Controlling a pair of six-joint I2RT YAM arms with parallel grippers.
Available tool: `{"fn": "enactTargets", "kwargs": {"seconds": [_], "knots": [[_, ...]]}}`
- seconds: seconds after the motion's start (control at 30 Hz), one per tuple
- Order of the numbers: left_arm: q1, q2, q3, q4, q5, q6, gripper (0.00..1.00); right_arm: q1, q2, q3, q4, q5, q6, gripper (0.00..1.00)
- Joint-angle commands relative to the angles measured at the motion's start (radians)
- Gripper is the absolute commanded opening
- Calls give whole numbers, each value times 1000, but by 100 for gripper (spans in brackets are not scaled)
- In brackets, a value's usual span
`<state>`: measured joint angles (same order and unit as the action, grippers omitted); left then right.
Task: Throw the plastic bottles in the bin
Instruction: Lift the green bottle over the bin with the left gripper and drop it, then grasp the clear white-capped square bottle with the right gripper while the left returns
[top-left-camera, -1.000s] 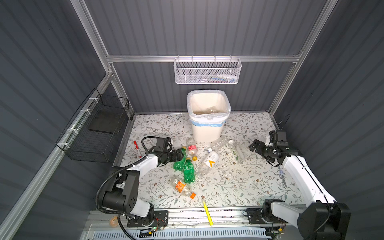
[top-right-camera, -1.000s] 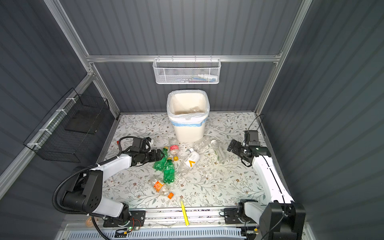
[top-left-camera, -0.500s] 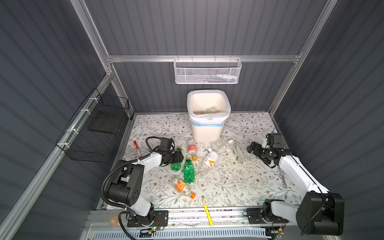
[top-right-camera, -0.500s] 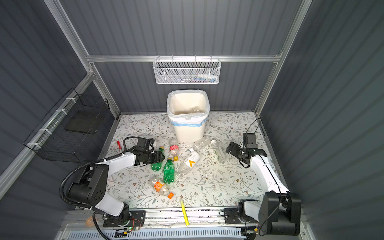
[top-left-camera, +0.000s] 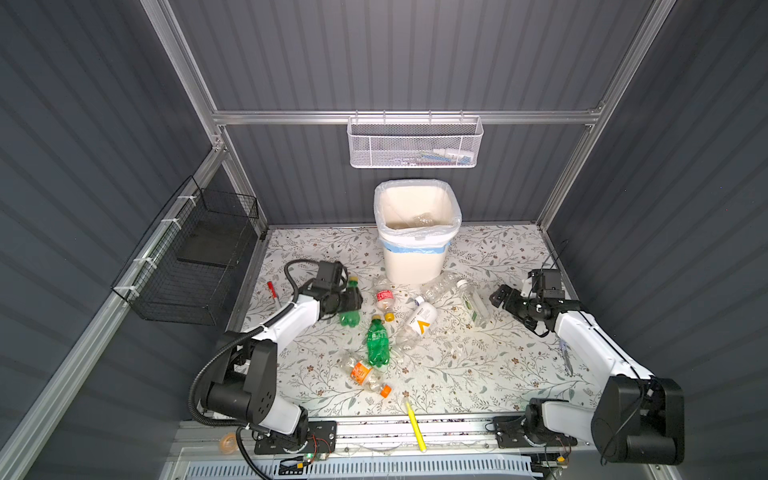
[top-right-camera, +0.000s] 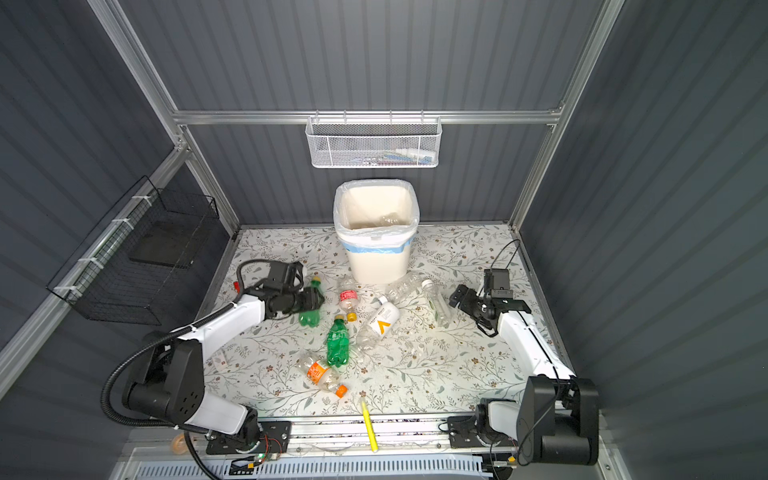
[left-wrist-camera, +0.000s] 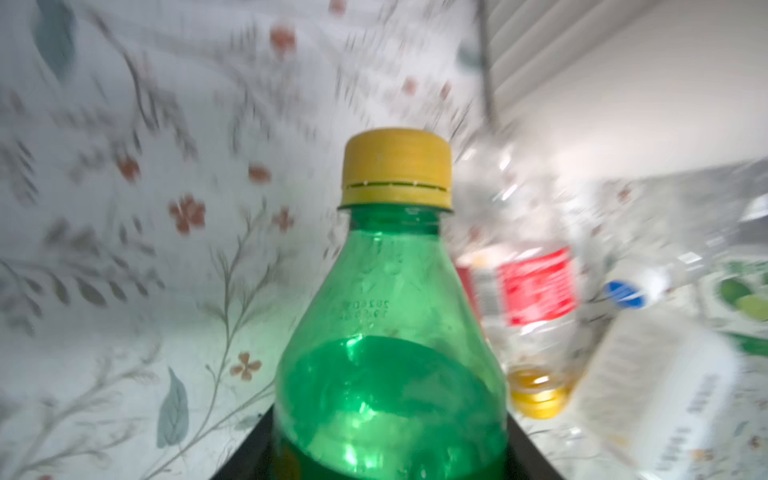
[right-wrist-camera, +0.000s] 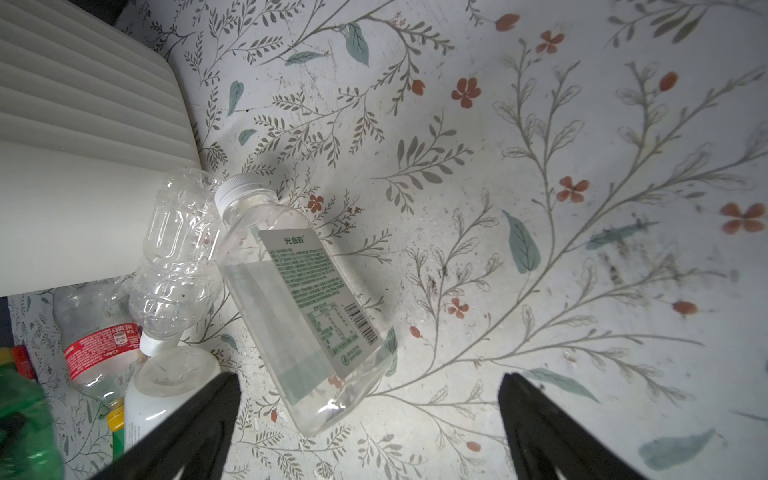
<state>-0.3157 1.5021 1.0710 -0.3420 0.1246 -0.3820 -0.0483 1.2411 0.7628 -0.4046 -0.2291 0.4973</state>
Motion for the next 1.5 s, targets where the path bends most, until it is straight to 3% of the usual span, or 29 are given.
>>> {"fn": "enactTargets", "kwargs": {"seconds": [0.0,0.07,0.1,0.13,0.23,0.3,0.4,0.53,0.77,1.13,1.47], "knots": [[-14,-3,431,51,103,-10,57,-4,5,-6,10,-33,19,99],[-49,109,728,42,175,-9,71,-4,6,-8,48,-45,30,99],[-77,185,916,11,196,6,94,-4,9,-6,54,-53,35,99],[-94,262,1081,-29,194,15,100,-4,9,-5,57,-64,42,99],[-93,434,1358,-87,174,10,100,-3,-1,-21,78,-93,67,99],[-83,489,1417,-123,163,19,100,-2,-14,-34,85,-96,78,99],[-37,449,1288,-69,159,-23,100,-2,-40,-55,82,-97,80,99],[46,271,1004,65,122,-59,100,-2,-38,-51,45,-96,33,99],[132,27,689,69,4,4,100,3,14,-5,21,-66,-27,99],[240,-204,20,97,-6,-42,99,212,235,156,-59,98,-169,97],[241,-249,-179,94,9,-47,99,311,417,260,-79,222,-168,79]]}}
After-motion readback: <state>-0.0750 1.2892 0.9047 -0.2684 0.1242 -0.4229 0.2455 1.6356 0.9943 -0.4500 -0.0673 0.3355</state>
